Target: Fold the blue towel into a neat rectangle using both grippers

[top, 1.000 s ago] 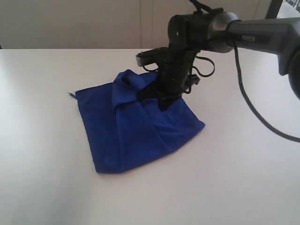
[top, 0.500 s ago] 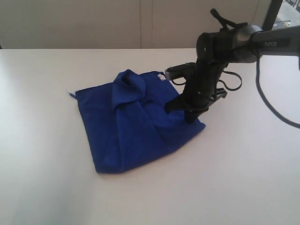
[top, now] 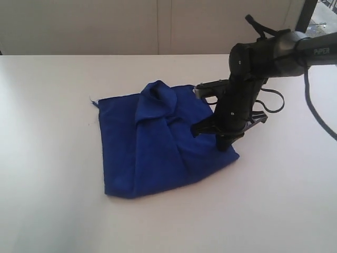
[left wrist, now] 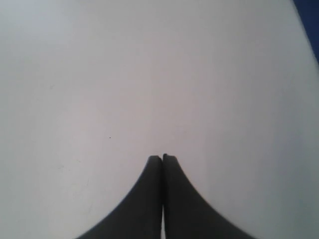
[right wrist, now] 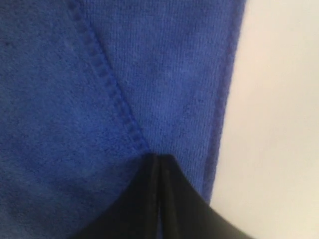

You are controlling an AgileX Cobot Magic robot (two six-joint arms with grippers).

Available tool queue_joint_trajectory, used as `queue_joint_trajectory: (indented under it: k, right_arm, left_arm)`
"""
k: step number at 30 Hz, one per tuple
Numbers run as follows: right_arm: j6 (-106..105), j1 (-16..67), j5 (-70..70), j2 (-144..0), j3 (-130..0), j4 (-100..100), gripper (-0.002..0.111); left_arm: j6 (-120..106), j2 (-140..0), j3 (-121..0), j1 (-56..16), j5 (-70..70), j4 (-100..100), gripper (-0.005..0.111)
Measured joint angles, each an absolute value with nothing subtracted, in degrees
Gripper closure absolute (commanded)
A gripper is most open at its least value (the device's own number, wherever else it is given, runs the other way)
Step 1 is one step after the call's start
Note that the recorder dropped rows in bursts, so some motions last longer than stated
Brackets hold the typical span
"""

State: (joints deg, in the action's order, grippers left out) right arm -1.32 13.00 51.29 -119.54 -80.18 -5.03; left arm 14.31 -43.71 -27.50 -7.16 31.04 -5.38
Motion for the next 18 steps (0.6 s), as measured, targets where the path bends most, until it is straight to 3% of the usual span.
queue_joint_trajectory:
  k: [18]
  right_arm:
    - [2.6,13.0,48.7,-109.8,-68.1,-4.9,0.108]
  left_arm:
    - [14.3,-43.7,-27.5,-7.2,31.0,-5.4,0.107]
